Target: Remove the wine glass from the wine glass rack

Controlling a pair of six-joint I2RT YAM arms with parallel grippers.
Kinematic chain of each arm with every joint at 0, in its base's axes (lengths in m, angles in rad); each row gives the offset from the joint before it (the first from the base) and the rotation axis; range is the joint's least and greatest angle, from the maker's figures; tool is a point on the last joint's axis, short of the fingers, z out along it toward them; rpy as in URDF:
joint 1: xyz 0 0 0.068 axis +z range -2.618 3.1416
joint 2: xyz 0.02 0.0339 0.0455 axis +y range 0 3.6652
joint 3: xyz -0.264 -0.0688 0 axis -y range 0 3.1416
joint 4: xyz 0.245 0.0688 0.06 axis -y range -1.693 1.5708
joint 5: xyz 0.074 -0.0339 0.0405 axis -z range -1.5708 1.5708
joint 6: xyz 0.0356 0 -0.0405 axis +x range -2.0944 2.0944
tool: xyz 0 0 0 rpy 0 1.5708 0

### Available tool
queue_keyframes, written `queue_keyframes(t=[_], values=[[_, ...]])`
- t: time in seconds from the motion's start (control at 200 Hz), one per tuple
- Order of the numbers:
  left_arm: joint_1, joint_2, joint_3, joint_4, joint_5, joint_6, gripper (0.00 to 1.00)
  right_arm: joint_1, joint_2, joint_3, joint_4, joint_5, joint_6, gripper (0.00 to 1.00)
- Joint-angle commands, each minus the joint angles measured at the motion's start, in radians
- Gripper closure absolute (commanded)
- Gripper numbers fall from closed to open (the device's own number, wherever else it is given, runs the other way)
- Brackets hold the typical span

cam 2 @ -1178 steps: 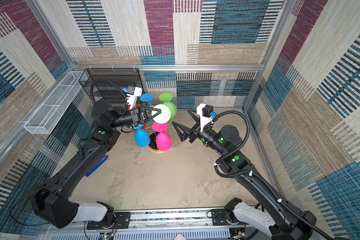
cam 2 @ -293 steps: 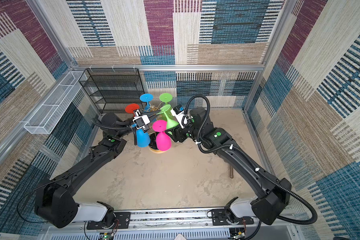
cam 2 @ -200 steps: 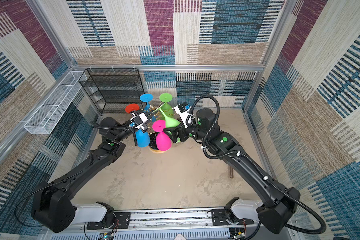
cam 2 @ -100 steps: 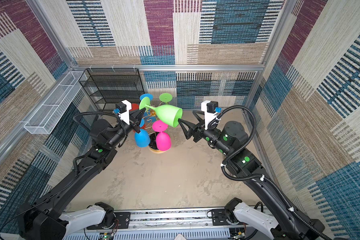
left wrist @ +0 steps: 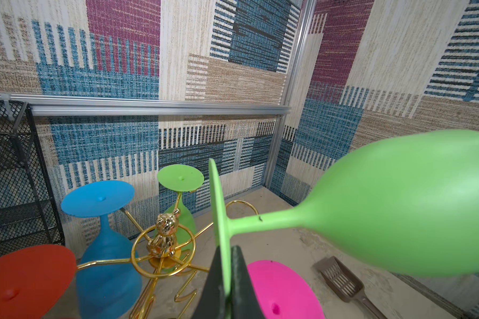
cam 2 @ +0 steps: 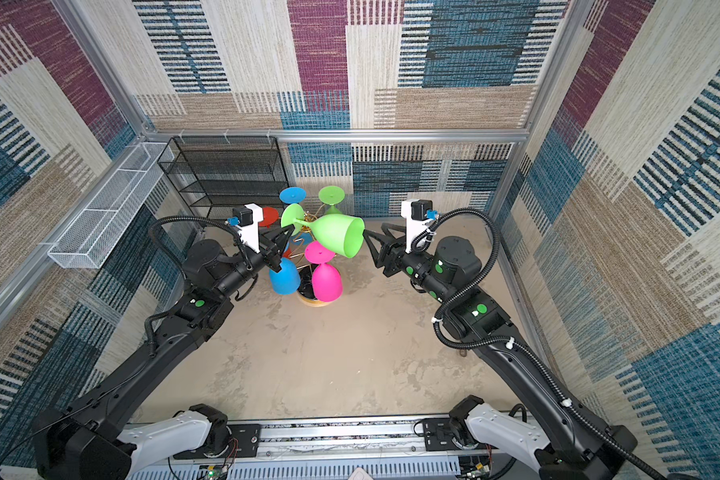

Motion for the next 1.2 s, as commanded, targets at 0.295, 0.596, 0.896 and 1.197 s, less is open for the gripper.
queue_keyframes(t=[0.295, 0.596, 0.896, 1.197], values=[[0.009, 0.004, 0.017, 0.011, 0.085, -0.067, 1.0, -0.003, 0.134, 0.045, 0.085, -0.126, 0.035, 0.57], [0.021, 0.018, 0.028, -0.011, 0.103, -0.088, 1.0, -0.005, 0.171, 0.064, 0.089, -0.14, 0.026, 0.94], [0.032, 0.002, 0.015, -0.014, 0.064, -0.065, 0.5, -0.044, 0.142, 0.115, -0.005, -0.034, -0.009, 1.0], [0.087, -0.078, 0.034, -0.218, -0.036, -0.046, 0.31, -0.233, 0.081, 0.236, -0.307, 0.132, -0.082, 1.0]])
